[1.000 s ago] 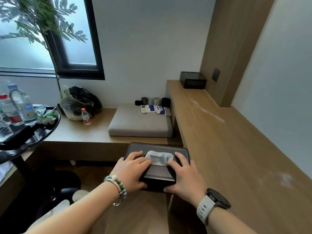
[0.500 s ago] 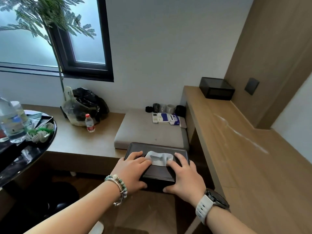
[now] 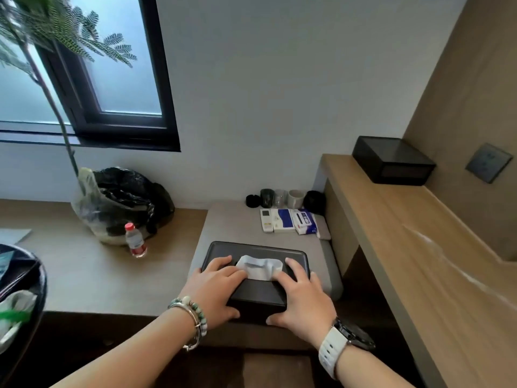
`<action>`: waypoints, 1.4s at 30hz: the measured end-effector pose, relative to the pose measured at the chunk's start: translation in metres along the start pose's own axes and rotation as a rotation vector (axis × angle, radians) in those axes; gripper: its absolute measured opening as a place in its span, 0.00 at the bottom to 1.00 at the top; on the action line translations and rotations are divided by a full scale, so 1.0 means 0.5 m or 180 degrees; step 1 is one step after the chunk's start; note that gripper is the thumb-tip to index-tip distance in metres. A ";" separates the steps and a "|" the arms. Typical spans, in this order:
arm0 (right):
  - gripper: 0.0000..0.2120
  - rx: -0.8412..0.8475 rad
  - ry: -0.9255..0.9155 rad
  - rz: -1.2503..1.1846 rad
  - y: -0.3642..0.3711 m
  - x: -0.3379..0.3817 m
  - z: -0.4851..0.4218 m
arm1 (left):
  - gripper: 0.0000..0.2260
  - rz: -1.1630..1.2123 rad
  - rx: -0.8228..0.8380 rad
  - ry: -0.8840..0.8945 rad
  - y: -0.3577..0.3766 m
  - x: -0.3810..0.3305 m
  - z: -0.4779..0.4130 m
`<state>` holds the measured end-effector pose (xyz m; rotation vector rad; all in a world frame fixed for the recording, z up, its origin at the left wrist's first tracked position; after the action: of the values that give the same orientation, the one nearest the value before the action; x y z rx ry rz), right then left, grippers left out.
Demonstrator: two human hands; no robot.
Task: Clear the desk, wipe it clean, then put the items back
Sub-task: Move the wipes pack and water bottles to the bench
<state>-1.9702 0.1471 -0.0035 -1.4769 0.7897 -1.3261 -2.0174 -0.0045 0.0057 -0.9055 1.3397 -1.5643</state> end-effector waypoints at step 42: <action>0.28 0.0804 -0.0034 -0.0184 0.264 -0.397 -1.220 | 0.26 0.0120 0.0528 -0.0506 0.270 0.425 -1.180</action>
<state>-2.5849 0.1451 -0.2304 -1.3128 0.5531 -1.4047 -2.6168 0.0038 -0.2230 -0.8768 1.0928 -1.5165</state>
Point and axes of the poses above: each hand's wrist, its own z-axis away from the middle knuckle, its own y-axis out of the palm, x = y × z, the point moved 6 cm from there along -z, towards the middle knuckle, and after that the axes turned 15 degrees about -y, right-handed, at the moved point
